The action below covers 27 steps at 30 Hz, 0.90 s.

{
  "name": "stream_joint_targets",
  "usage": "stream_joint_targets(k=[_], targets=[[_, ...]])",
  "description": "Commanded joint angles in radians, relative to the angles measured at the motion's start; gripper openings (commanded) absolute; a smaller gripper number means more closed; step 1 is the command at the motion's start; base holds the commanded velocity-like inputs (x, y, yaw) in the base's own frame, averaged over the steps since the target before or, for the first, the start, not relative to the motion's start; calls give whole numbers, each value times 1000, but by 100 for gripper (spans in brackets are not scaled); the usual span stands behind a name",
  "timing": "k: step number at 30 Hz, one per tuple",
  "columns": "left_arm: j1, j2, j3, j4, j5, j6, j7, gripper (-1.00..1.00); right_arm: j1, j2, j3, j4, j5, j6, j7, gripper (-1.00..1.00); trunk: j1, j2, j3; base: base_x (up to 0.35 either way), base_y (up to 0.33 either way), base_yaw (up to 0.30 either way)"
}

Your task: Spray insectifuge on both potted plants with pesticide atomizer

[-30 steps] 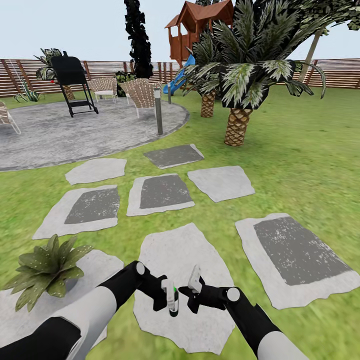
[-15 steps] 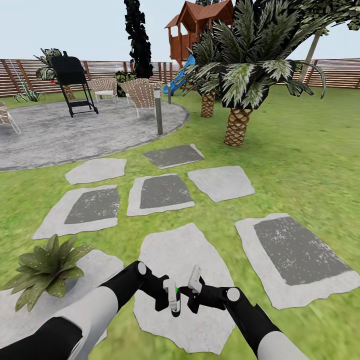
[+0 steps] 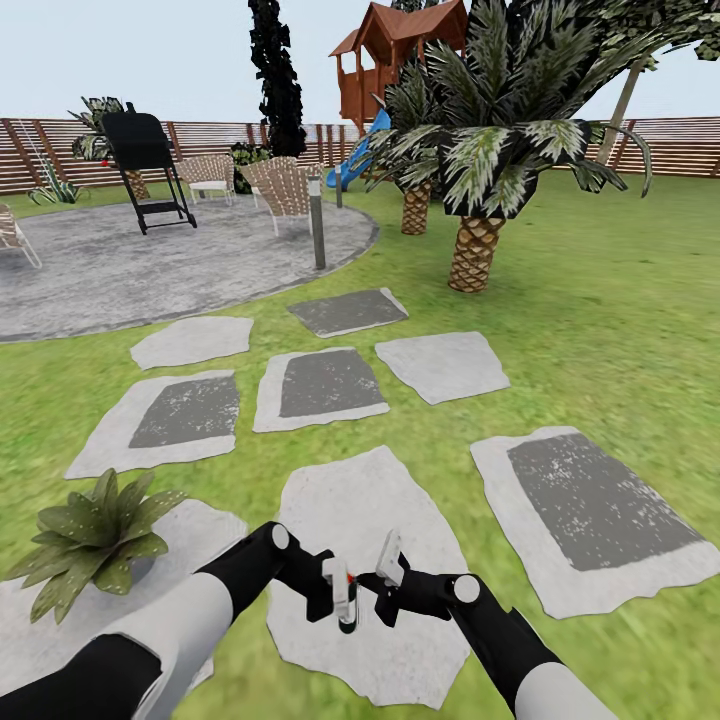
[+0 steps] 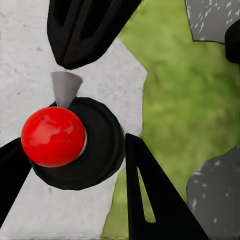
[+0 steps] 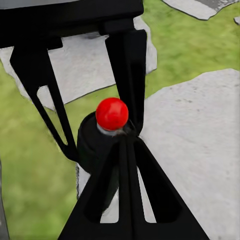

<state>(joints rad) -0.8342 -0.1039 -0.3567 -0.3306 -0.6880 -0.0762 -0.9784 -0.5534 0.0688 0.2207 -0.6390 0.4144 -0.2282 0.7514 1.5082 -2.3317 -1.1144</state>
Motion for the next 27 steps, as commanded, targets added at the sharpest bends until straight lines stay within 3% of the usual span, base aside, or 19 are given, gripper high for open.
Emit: stream_joint_targets(k=[1, 5, 7, 10, 13, 19, 20, 22, 25, 27], targets=[[0, 7, 2, -1, -9, -8, -2, -100, 0, 0, -1, -1, 10, -6, 0, -100, 0, 0, -1, 0, 0, 0], [0, 64, 3, -1, -9, -8, -1, -100, 0, -2, -1, 0, 10, -6, 0, -100, 0, 0, -1, 0, 0, 0], [0, 105, 3, 0, -8, -7, 0, -100, 0, -5, -2, 3, 11, -6, -1, -100, 0, 0, -1, 0, 0, 0], [5, 134, 4, 1, -7, -6, 7, -100, 0, -19, -3, 6, 12, -7, -2, -100, 0, 0, -1, 0, 0, 0], [30, 141, 23, 0, -8, -5, 25, -100, 0, -59, -5, 10, 12, -7, -5, -100, 0, 0, -1, 0, 0, 0], [42, 142, 52, 1, -3, -2, 99, -100, 0, -186, -8, 73, 7, -9, -36, -100, 0, 0, -1, 0, 0, 0], [43, 142, 66, 6, 8, 0, 127, -100, 0, -212, -9, 129, 5, -10, -109, -100, 0, 0, -1, 0, 0, 0], [61, 142, 103, 30, 37, -1, 207, -100, 0, -233, -8, 212, 3, -10, -245, -100, 0, 0, -1, 0, 0, 0], [98, 142, 128, 42, 69, -3, 289, -100, 0, -242, -8, 356, -4, -11, -461, -100, 0, 0, -1, 0, 0, 0], [129, 142, 141, 44, 121, -5, 344, -100, 1, -242, -9, 422, -43, -11, -568, -100, 0, 0, -1, 0, 0, 0]])
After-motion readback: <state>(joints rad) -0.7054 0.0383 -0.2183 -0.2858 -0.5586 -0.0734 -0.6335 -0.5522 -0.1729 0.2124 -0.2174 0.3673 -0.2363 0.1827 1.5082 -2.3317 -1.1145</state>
